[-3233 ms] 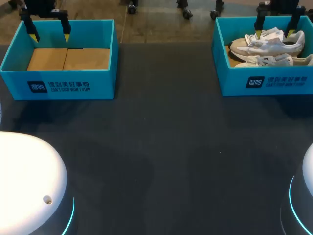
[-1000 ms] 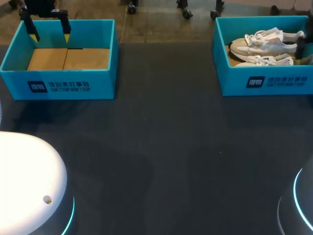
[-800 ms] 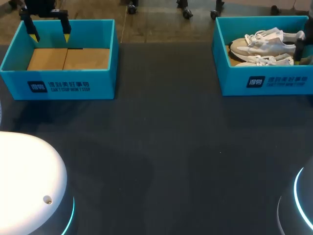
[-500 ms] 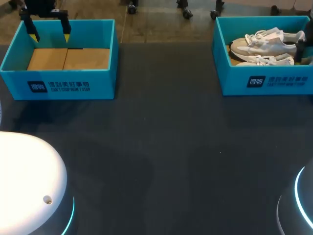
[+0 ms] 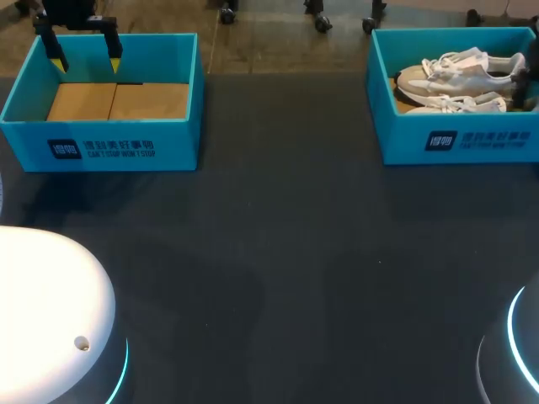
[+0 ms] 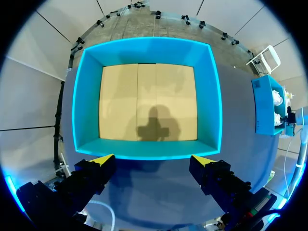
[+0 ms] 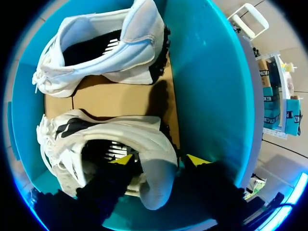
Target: Take the shoe out of the shoebox, open the shoe tongue, remove and reinsert the insole, then place the shoe into the shoebox
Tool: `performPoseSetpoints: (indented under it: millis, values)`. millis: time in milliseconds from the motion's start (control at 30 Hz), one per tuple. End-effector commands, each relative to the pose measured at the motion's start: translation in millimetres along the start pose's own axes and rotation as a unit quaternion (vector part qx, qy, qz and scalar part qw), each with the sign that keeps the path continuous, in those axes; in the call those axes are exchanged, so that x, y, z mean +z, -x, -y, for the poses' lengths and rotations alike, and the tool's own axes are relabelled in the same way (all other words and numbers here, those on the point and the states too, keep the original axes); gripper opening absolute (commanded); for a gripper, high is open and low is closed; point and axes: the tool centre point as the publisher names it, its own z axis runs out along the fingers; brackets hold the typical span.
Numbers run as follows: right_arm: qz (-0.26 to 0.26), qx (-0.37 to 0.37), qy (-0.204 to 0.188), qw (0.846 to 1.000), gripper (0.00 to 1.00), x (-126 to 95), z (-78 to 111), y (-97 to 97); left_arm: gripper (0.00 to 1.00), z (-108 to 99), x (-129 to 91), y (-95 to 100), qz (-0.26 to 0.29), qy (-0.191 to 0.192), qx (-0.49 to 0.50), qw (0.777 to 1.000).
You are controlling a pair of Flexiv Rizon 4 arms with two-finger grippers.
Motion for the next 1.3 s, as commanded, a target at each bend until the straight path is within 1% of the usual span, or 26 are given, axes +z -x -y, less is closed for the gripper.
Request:
performPoseSetpoints:
  millis: [33,167,267,367,400,467,500,533,567,633,733,833,900,933,967,1000,1033,1067,1100,1133,1300]
  values:
    - [-0.003,-0.003,0.003,1.0,0.28,3.3,0.4,2.9,1.0,0.0,0.0,0.0,0.0,0.0,0.0,1.0]
    - [-0.001,-0.006,0.009,1.0,0.35,-1.3,2.5,1.9,1.0,0.0,0.0,0.0,0.0,0.0,0.0,1.0]
    - [0.003,-0.007,0.015,1.0,0.35,-5.3,4.4,1.5,1.0,0.0,0.0,0.0,0.0,0.0,0.0,1.0]
    - [0.005,-0.008,0.017,1.0,0.42,-6.3,4.9,1.4,1.0,0.0,0.0,0.0,0.0,0.0,0.0,1.0]
    - [0.005,-0.008,0.017,1.0,0.43,-6.3,4.9,1.7,1.0,0.0,0.0,0.0,0.0,0.0,0.0,1.0]
    - [0.004,-0.004,0.013,1.0,0.47,-3.0,4.0,4.2,1.0,0.0,0.0,0.0,0.0,0.0,0.0,1.0]
    - [0.004,-0.004,0.012,1.0,0.54,-2.3,3.8,4.5,1.0,0.0,0.0,0.0,0.0,0.0,0.0,1.0]
    - [0.004,-0.004,0.01,1.0,0.72,-1.4,3.7,5.0,1.0,0.0,0.0,0.0,0.0,0.0,0.0,1.0]
    - [0.004,-0.004,0.009,1.0,0.77,-0.3,3.4,5.5,1.0,0.0,0.0,0.0,0.0,0.0,0.0,1.0]
    - [0.004,-0.002,0.006,1.0,0.8,1.9,2.4,7.1,1.0,0.0,0.0,0.0,0.0,0.0,0.0,1.0]
    - [0.003,0.0,0.002,1.0,0.78,4.8,1.3,9.0,1.0,0.0,0.0,0.0,0.0,0.0,0.0,1.0]
    - [0.0,0.001,-0.001,1.0,0.73,7.1,0.9,9.4,1.0,0.0,0.0,0.0,0.0,0.0,0.0,1.0]
    - [-0.001,0.001,-0.003,1.0,0.67,8.6,1.2,8.9,1.0,0.0,0.0,0.0,0.0,0.0,0.0,1.0]
    - [-0.003,0.001,-0.004,1.0,0.58,9.4,1.8,8.3,1.0,0.0,0.0,0.0,0.0,0.0,0.0,1.0]
    - [-0.004,0.001,-0.004,1.0,0.47,10.3,2.6,7.4,1.0,0.0,0.0,0.0,0.0,0.0,0.0,1.0]
    - [-0.005,0.001,-0.004,1.0,0.4,11.0,3.3,6.3,1.0,0.0,0.0,0.0,0.0,0.0,0.0,1.0]
    - [-0.006,0.001,-0.005,1.0,0.35,11.6,4.4,4.7,1.0,0.0,0.0,0.0,0.0,0.0,0.0,1.0]
    - [-0.006,0.0,-0.005,1.0,0.24,11.8,5.4,3.4,1.0,0.0,0.0,0.0,0.0,0.0,0.0,1.0]
    - [-0.007,0.0,-0.005,1.0,0.08,11.6,6.7,2.1,1.0,0.0,0.0,0.0,0.0,0.0,0.0,1.0]
    - [-0.007,-0.001,-0.004,1.0,0.0,10.8,8.0,1.0,1.0,0.0,0.0,0.0,0.0,0.0,0.0,1.0]
    - [-0.001,-0.002,0.006,1.0,0.0,0.8,11.3,-1.1,1.0,0.0,0.0,0.0,0.0,0.0,0.0,1.0]
